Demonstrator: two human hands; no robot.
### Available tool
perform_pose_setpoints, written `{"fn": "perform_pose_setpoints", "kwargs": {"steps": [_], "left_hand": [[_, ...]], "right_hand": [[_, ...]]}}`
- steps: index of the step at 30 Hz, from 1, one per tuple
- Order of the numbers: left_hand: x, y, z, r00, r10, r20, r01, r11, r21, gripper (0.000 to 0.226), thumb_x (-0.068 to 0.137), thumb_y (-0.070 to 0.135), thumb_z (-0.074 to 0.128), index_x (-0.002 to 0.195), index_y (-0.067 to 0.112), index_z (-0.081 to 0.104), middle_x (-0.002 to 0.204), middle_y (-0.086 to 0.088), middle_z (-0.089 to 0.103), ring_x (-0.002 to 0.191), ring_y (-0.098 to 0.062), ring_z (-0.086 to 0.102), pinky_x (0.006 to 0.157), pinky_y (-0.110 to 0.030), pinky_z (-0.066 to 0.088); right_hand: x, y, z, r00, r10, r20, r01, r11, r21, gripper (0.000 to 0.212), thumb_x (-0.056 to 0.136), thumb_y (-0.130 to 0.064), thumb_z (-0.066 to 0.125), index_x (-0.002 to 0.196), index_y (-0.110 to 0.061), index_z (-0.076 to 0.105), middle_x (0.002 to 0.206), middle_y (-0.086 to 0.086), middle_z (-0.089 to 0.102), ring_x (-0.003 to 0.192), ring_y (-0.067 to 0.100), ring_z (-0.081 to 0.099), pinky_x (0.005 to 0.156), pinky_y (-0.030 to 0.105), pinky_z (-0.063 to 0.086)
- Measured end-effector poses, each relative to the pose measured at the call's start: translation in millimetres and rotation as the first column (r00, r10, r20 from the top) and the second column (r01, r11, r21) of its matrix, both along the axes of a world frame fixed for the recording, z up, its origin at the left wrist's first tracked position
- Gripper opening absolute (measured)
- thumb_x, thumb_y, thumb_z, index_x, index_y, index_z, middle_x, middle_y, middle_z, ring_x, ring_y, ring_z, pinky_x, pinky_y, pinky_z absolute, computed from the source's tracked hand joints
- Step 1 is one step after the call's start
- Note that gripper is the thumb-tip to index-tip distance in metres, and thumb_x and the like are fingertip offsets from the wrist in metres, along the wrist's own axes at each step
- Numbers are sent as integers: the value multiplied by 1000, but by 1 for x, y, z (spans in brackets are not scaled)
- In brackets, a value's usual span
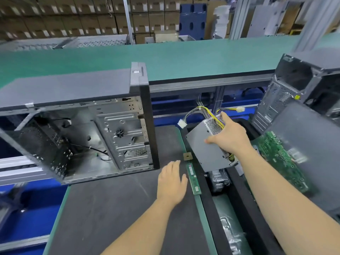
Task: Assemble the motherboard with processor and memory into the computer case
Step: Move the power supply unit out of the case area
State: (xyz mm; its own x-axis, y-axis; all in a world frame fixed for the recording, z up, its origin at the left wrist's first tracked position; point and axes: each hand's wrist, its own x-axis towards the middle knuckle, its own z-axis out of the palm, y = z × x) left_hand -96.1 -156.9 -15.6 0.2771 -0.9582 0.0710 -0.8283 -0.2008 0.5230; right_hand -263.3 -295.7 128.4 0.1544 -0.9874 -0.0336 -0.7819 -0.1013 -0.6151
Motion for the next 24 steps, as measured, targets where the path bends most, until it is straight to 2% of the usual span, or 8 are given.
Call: {"fn": "perform_pose_setpoints", "kwargs": {"steps": [3, 7, 10, 13, 18, 21, 24], "left_hand": [[-7, -24, -19, 998, -23, 55, 20, 998, 68, 53, 102, 39, 38, 151, 21, 31, 153, 3, 35, 140, -20, 30, 118, -34, 23], [-6, -27, -53, 998, 36, 49, -42, 990, 137, 50, 102, 41, 36, 149, 23, 34, 156, 5, 31, 144, -16, 24, 121, -32, 15], [-5, -29, -65, 993, 17, 113, -31, 992, 121, 52, 99, 44, 35, 148, 25, 36, 154, 6, 32, 144, -18, 23, 122, -34, 14], [-7, -28, -66, 993, 18, 117, -31, 993, 111, 52, 96, 43, 37, 144, 25, 39, 150, 5, 35, 142, -19, 24, 121, -35, 14], [-5, -27, -68, 993, 25, 114, -38, 993, 116, 50, 94, 44, 35, 141, 27, 41, 149, 6, 36, 141, -19, 25, 120, -36, 17], [-6, -30, -67, 994, 25, 107, -37, 993, 114, 49, 94, 45, 34, 139, 28, 41, 148, 6, 36, 141, -19, 25, 119, -37, 19], [-6, -29, -69, 992, 22, 120, -36, 992, 121, 50, 92, 46, 30, 138, 29, 40, 148, 7, 35, 140, -19, 25, 119, -38, 19]], "right_hand": [[13, -30, -12, 995, -105, 3, 105, 995, 2, 116, 67, -49, 81, 159, -34, 14, 127, 13, 60, 129, 37, 45, 102, 53, 46], [31, -61, -27, 974, -227, -8, 226, 973, -50, 109, 73, -54, 80, 159, -33, 16, 137, 17, 50, 133, 40, 38, 100, 58, 46], [41, -87, -41, 962, -270, -32, 267, 961, -76, 106, 74, -57, 79, 158, -35, 17, 138, 18, 46, 131, 40, 37, 97, 58, 45], [53, -101, -55, 958, -277, -70, 273, 960, -64, 103, 75, -57, 77, 157, -35, 18, 136, 18, 46, 130, 40, 38, 93, 57, 43], [71, -113, -63, 955, -286, -83, 281, 958, -64, 83, 72, -52, 79, 141, -31, 37, 125, 17, 50, 125, 39, 40, 86, 55, 41], [80, -112, -67, 953, -287, -102, 279, 957, -79, 83, 72, -50, 80, 141, -31, 37, 123, 16, 50, 122, 38, 40, 77, 49, 36], [81, -107, -73, 953, -285, -106, 279, 958, -71, 87, 71, -53, 80, 142, -31, 35, 122, 14, 50, 122, 38, 41, 81, 52, 42]]}}
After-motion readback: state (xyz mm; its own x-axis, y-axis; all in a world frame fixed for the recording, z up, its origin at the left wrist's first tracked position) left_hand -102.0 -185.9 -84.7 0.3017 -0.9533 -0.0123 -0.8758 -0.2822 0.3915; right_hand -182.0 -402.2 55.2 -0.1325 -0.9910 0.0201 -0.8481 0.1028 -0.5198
